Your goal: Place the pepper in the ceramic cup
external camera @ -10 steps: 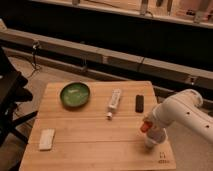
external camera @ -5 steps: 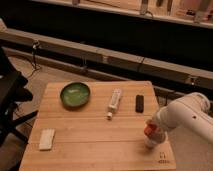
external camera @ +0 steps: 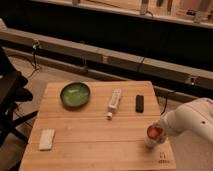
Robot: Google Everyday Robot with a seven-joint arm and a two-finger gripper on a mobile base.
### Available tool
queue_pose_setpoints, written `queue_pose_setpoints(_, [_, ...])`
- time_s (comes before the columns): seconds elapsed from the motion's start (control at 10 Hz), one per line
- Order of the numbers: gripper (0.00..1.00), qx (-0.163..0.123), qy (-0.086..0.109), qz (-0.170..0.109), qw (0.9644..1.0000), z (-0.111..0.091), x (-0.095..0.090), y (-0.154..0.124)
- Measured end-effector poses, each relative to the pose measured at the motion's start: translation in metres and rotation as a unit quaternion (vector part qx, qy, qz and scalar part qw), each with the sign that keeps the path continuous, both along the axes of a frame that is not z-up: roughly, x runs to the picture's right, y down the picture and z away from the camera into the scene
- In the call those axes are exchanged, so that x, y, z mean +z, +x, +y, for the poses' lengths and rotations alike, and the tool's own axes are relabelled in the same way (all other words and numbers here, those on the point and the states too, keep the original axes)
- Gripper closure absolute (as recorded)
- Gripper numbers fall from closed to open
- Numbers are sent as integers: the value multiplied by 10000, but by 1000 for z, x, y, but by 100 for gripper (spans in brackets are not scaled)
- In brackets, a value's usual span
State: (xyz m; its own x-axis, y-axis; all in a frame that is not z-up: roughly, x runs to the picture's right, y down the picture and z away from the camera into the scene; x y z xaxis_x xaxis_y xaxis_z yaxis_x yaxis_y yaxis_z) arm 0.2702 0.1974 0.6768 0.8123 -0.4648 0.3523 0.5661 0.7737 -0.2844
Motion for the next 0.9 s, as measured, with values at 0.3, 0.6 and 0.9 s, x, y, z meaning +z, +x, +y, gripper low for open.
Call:
queue_pose_setpoints(0.3, [43, -85, -1, -69, 9999, -3, 2, -19])
queue_pose_setpoints(0.6, [20, -9, 3, -32, 10000, -1, 0, -2])
queue_pose_setpoints(0.9, [20, 1, -2, -41, 10000, 0, 2, -2])
